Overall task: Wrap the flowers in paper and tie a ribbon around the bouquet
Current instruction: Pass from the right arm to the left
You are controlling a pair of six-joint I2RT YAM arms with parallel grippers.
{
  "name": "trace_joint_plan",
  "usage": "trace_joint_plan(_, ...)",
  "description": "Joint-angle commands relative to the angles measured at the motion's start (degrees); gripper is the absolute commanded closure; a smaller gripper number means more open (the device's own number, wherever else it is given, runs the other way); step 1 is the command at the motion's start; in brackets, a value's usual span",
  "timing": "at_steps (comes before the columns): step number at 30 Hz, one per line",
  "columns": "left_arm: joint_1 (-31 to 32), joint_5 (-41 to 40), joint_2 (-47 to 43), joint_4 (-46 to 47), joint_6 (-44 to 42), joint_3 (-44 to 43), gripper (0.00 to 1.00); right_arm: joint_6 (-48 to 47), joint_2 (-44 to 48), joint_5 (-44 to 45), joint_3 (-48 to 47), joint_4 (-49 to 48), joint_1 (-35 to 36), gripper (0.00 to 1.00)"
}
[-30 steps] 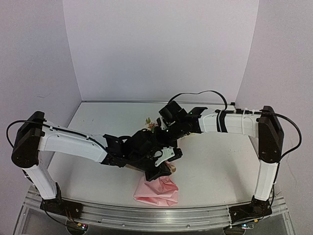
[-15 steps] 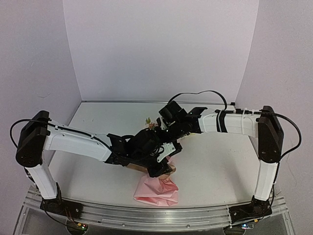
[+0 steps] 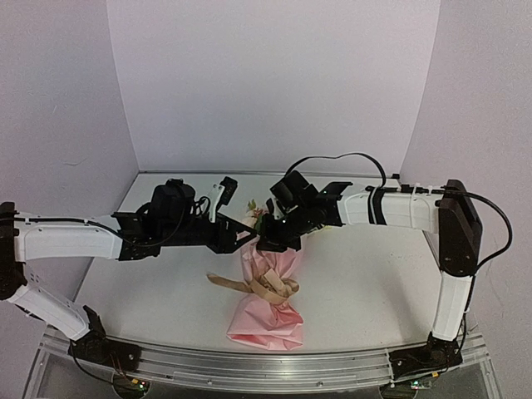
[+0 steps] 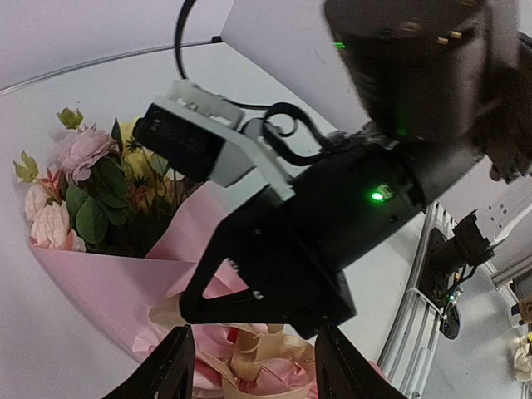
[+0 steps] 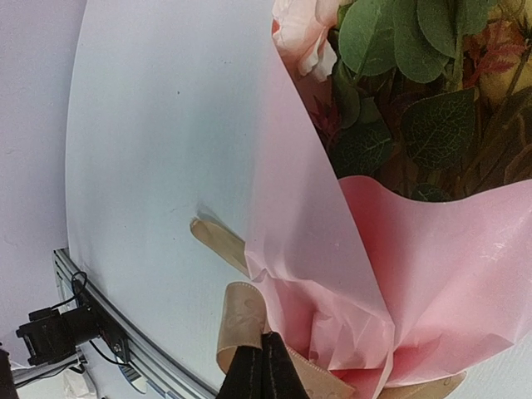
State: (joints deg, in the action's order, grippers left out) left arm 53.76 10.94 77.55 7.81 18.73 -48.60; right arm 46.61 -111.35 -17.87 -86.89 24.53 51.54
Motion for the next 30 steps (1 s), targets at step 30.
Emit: trace_joint_plan(30, -2.4, 1.0, 13.4, -3.2, 7.2, -5.1, 0.66, 0.4, 5.7, 7.1, 1.7, 0.3, 4.2, 0.99)
